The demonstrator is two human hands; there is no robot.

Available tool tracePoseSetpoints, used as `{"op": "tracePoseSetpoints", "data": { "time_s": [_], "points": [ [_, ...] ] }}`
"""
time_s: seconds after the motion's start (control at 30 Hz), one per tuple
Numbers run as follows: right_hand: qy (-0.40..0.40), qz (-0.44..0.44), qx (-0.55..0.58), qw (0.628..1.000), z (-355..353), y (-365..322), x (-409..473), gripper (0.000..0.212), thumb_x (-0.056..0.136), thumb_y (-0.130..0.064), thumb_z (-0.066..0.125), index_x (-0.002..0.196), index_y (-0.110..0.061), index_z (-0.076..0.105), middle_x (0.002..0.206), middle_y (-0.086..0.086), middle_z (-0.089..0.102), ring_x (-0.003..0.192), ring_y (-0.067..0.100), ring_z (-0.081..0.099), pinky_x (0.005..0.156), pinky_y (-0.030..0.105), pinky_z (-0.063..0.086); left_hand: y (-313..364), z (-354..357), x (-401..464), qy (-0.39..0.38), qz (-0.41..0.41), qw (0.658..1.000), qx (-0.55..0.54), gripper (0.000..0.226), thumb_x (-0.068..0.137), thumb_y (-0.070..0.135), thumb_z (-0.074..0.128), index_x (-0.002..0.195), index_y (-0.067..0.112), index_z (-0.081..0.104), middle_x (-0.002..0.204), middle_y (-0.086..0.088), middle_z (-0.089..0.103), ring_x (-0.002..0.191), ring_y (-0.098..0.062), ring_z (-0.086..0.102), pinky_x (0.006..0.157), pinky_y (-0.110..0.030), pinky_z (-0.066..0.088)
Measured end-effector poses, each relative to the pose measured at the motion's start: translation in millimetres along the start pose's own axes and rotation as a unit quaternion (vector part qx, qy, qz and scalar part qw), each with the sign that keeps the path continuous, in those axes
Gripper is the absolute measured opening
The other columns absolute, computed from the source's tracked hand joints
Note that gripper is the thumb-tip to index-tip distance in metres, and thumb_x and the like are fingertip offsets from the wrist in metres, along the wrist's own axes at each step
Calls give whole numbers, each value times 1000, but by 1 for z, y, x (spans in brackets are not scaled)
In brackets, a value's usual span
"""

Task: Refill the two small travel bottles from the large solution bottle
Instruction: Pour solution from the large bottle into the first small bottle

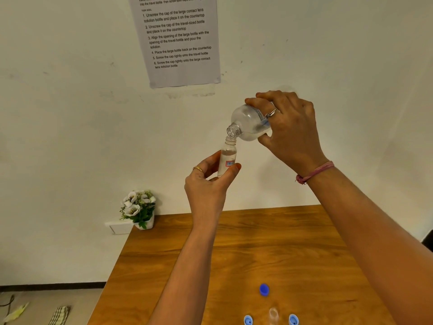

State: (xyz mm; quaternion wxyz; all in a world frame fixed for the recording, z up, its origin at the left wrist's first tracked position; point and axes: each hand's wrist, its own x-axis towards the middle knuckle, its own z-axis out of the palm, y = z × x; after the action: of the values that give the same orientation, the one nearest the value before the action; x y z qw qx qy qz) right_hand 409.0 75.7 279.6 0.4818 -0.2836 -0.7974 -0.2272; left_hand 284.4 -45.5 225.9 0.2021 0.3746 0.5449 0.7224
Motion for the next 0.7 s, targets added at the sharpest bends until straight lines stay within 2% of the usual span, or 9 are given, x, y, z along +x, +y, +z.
{"op": "tracePoseSetpoints", "data": {
  "time_s": [0.7],
  "points": [
    [4,0,-3,1000,-3,-8,0,60,68,-14,78,123,-19,57,121,7,60,112,30,54,85,46,42,2,-7,-2,-1,-4,1000,-8,43,71,16,81,112,18,67,102,5,71,95,-6,66,65,-7,49]
  ]
}}
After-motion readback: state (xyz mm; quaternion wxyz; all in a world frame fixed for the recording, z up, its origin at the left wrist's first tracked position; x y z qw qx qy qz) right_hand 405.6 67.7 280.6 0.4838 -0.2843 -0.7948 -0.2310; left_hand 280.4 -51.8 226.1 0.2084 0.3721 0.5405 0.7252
